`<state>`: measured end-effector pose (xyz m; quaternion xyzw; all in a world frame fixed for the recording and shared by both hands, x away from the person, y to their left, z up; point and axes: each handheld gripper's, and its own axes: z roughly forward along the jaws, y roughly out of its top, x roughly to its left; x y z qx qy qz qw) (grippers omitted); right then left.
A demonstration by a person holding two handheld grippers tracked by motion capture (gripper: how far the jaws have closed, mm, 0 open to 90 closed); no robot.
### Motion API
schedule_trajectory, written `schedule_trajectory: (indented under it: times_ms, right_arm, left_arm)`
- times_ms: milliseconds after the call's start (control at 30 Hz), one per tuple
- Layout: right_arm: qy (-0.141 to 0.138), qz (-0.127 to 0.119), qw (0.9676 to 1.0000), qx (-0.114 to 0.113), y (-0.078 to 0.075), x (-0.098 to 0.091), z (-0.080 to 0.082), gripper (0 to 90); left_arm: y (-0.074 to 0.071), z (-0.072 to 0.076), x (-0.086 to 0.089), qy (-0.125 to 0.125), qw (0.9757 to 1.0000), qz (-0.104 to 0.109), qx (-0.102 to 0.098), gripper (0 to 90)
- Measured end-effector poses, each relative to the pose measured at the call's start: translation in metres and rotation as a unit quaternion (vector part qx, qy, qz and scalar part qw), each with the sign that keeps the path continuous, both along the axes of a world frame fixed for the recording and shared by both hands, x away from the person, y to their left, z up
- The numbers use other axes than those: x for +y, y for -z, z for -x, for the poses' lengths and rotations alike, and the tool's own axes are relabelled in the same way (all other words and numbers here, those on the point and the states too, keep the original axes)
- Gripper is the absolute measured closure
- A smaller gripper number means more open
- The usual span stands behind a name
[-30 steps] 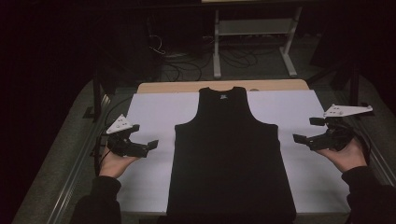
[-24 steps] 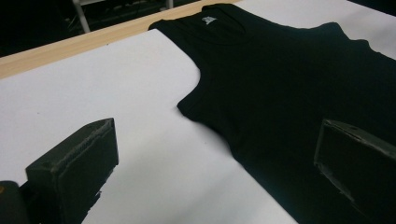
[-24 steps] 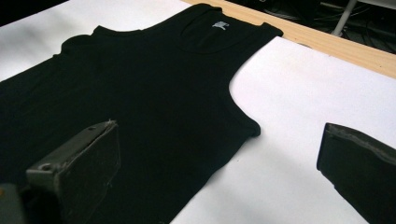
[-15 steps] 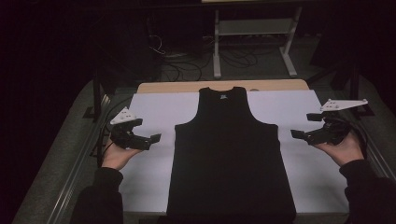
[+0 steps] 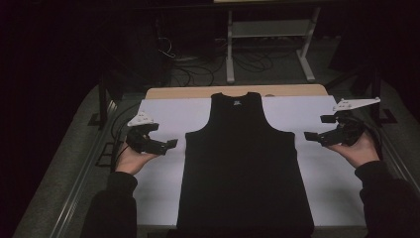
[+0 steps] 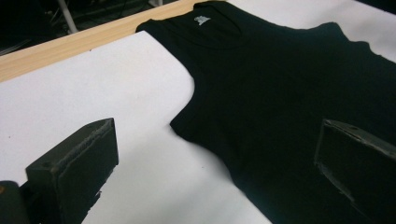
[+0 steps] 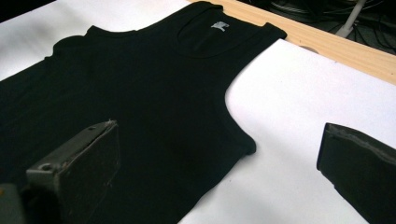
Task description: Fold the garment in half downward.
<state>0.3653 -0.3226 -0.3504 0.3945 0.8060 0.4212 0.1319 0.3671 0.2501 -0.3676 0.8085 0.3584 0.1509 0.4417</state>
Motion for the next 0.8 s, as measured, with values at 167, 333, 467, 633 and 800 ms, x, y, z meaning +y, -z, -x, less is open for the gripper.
schedule_trajectory:
  times_ms: [167,333,467,633,800]
  right_arm:
    - [0.001,-0.003,1.0,-0.002,-0.001,0.0,-0.008,0.0]
    - [0.004,0.002,1.0,0.005,0.001,0.001,-0.017,0.0]
    - [0.005,0.003,1.0,0.008,0.002,0.002,-0.026,0.0]
    - [0.009,-0.001,0.9999,0.01,0.006,0.002,-0.036,0.0]
    - [0.011,-0.005,0.9998,0.017,0.012,0.002,-0.043,0.0]
  left_arm:
    - [-0.003,-0.009,-0.003,0.002,1.0,-0.001,0.002,0.0]
    - [-0.004,-0.02,-0.008,0.003,1.0,-0.004,0.006,0.0]
    - [-0.004,-0.028,-0.011,0.006,0.9999,-0.008,0.01,0.0]
    - [0.0,-0.036,-0.014,0.004,0.9998,-0.007,0.018,0.0]
    - [0.006,-0.044,-0.016,0.0,0.9997,-0.004,0.023,0.0]
